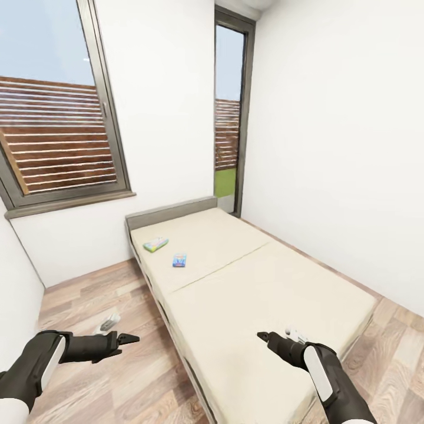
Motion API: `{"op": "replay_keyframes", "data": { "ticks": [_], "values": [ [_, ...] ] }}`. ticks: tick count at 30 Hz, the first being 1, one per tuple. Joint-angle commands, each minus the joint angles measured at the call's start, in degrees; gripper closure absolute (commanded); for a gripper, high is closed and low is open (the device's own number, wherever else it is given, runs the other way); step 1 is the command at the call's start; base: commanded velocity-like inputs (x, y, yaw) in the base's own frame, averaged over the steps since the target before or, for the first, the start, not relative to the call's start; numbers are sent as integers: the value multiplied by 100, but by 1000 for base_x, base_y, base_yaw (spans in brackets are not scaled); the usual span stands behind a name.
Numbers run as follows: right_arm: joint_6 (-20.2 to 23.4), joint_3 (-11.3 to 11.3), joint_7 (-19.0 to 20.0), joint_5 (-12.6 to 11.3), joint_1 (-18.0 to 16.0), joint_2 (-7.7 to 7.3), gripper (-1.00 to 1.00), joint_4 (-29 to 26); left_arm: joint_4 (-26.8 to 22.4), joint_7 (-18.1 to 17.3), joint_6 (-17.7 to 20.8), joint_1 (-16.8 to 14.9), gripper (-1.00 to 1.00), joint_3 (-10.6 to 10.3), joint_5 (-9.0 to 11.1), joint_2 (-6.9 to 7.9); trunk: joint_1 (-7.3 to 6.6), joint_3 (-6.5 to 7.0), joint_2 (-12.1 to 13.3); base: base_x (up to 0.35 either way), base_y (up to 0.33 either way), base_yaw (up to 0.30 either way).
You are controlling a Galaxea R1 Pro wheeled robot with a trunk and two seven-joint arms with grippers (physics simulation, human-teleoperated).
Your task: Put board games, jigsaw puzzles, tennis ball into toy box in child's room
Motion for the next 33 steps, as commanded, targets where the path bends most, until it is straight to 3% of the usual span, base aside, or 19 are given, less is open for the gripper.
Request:
{"op": "replay_keyframes", "data": {
  "ticks": [1, 33],
  "values": [
    [35, -29, 33, 21, -6, 9, -100, -4, -2, -12, 43, -2, -100, 9, 10, 1, 1, -10, -5, 0, 175, -265],
    [27, -32, 33, 21, -6, 9, -100, 167, -2, -12, 43, -2, -100, 6, 13, 1, 1, -82, -5, 0, 15, -267]
  ]
}}
